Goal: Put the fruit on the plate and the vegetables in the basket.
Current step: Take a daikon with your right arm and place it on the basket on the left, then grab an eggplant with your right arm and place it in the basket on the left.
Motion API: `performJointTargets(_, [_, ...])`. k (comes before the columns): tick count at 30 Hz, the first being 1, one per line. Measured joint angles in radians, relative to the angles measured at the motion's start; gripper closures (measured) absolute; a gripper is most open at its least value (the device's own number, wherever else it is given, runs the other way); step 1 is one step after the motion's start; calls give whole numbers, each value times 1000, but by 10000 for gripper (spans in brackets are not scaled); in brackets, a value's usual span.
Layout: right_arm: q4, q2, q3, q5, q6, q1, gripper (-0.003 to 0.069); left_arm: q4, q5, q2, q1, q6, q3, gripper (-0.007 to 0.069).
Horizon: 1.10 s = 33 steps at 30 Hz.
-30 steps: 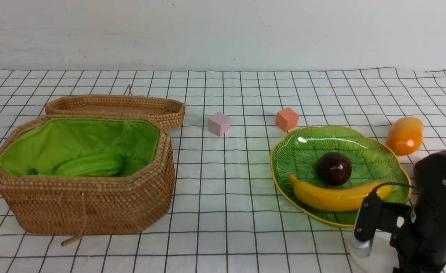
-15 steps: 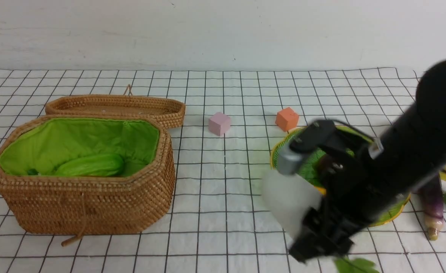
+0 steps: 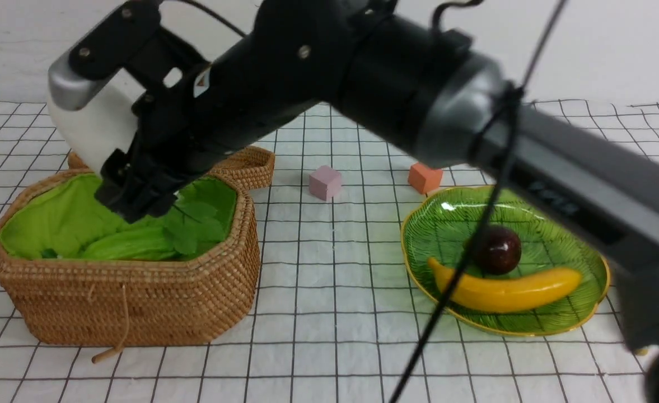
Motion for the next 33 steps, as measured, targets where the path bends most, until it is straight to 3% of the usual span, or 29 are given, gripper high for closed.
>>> performJointTargets(7, [-58,122,-172,103,1,0,-15,-40,0,0,0,25,0,630])
performJointTargets(10, [-82,69,-179,188,49,0,-2,-48,-4,0,0,80,0,627])
performJointTargets(16, [-234,-109,-180,424,297,0,175,-205,-71,0,0,319,0,627])
performJointTargets(20, [-397,-296,-74,442,500,-35,463,-577,-98,3,0,667,0,627])
performJointTargets(24, [-487,-488,173,443,690,-107,648,-884,-91,20,0,938,0,627])
performJointTargets(27, [-524,-647,378,439,795,-185,665,-994,-86,22,0,1060,0,627])
performJointTargets(30, [-576,-842,741,436,948,-392,641,-1092,-81,22,0,1178,0,624])
performJointTargets(31, [-577,-849,761,436,960,-418,638,-1094,-80,22,0,1180,0,624])
performJointTargets(32, [-582,-887,907,421,1005,-526,598,-1103,-80,22,0,1196,0,624])
performJointTargets(33, [-582,-889,923,421,1005,-526,591,-1104,-80,22,0,1196,0,623])
